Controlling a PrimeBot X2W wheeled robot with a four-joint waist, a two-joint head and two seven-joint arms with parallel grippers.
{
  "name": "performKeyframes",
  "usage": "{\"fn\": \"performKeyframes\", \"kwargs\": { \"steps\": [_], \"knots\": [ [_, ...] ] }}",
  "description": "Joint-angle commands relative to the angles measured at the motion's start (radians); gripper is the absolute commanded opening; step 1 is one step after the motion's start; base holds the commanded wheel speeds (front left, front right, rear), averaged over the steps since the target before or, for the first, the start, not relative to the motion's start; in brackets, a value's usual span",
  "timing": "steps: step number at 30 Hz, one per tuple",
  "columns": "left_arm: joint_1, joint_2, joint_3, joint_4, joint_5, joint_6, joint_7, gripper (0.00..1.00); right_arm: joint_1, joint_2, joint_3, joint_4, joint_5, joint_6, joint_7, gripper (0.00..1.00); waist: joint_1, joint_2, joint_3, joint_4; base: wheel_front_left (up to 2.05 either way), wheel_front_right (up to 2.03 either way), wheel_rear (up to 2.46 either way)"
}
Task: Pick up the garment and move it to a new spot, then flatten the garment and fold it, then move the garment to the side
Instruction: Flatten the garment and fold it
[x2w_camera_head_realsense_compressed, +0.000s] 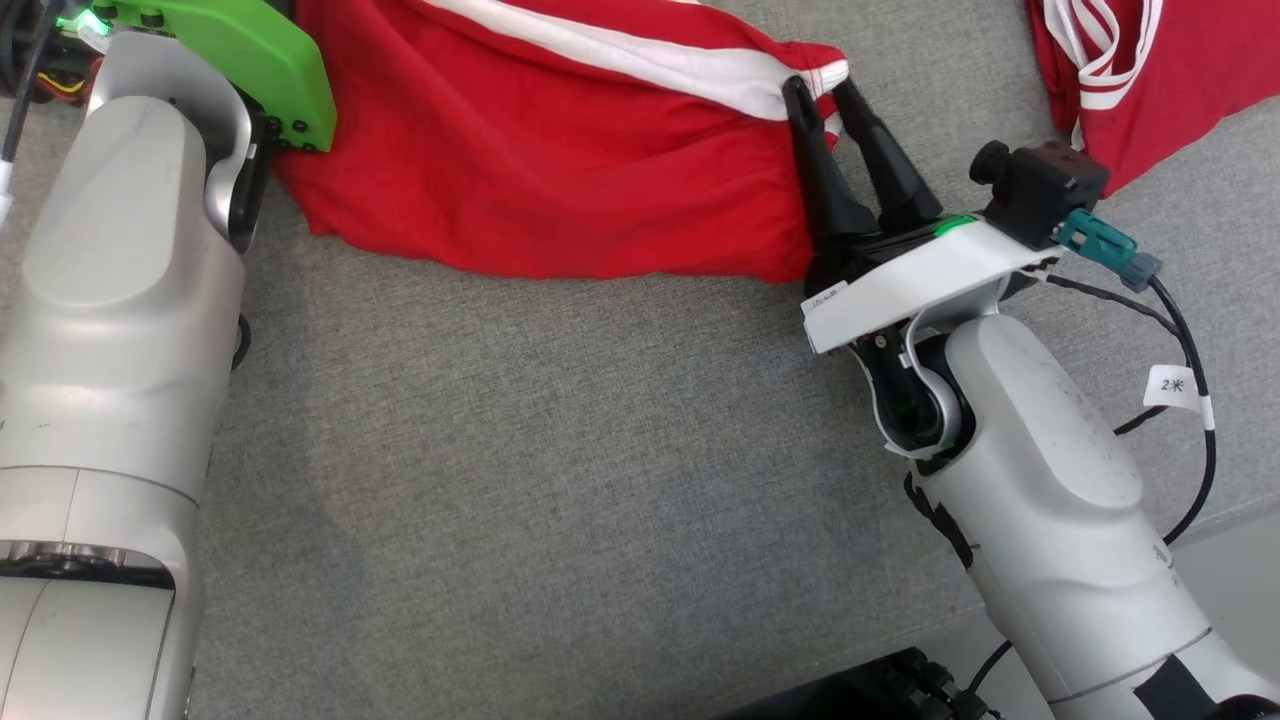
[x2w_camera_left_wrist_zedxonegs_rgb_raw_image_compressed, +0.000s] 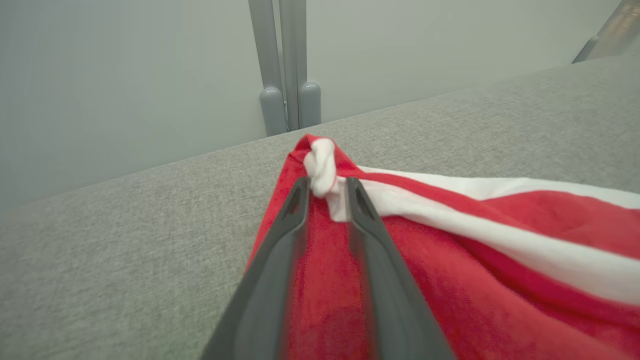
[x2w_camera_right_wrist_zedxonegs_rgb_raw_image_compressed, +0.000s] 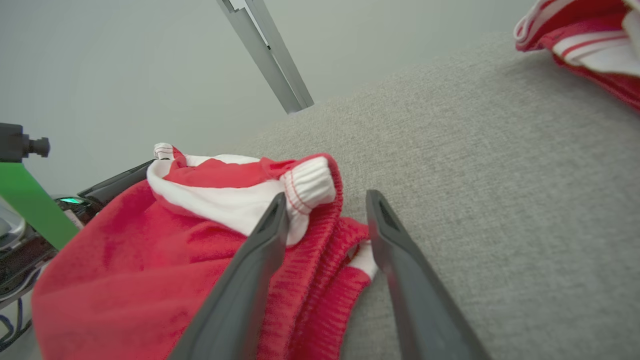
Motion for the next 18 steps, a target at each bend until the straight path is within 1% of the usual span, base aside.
{"fn": "performKeyframes", "kwargs": {
  "steps": [1,4,8,9,11,13,15,16,18],
  "knots": [
    [-0.009,0.008,-0.004,0.014,0.0,-0.002,-0.027,1.0,0.007,-0.005,-0.009,-0.015,-0.03,0.0,-0.009,1.0,0.0,0.0,0.002,-0.002,0.0,0.0,0.0],
    [0.015,0.008,0.003,0.021,0.002,0.026,-0.075,1.0,0.04,-0.021,-0.042,-0.078,-0.093,0.0,-0.016,1.0,0.0,0.0,-0.009,0.014,0.0,0.0,0.0],
    [0.076,-0.002,0.031,-0.06,-0.009,0.066,-0.103,1.0,0.115,-0.034,-0.118,-0.228,-0.201,0.0,-0.014,1.0,0.0,0.0,-0.031,0.044,0.0,0.0,0.0],
    [0.104,-0.001,0.051,-0.129,-0.012,0.081,-0.104,1.0,0.14,-0.037,-0.14,-0.274,-0.232,0.0,-0.014,1.0,0.0,0.0,-0.04,0.056,0.0,0.0,0.0],
    [0.178,0.005,0.079,-0.239,-0.002,0.108,-0.103,1.0,0.178,-0.045,-0.161,-0.328,-0.273,0.0,-0.014,1.0,0.0,0.0,-0.056,0.072,0.0,0.0,0.0],
    [0.256,0.001,0.099,-0.338,0.003,0.127,-0.102,1.0,0.212,-0.053,-0.182,-0.365,-0.302,0.0,-0.014,1.0,0.0,0.0,-0.074,0.088,0.0,0.0,0.0],
    [0.343,0.007,0.129,-0.457,0.01,0.152,-0.102,1.0,0.251,-0.061,-0.192,-0.391,-0.325,0.0,-0.014,1.0,0.0,0.0,-0.099,0.104,0.0,0.0,0.0],
    [0.371,0.006,0.138,-0.487,0.011,0.159,-0.103,1.0,0.262,-0.063,-0.195,-0.398,-0.326,0.0,-0.014,1.0,0.0,0.0,-0.106,0.108,0.0,0.0,0.0],
    [0.48,0.01,0.162,-0.593,0.02,0.182,-0.103,1.0,0.302,-0.073,-0.207,-0.408,-0.337,0.0,-0.015,1.0,0.0,0.0,-0.138,0.12,0.0,0.0,0.0]
  ]
}}
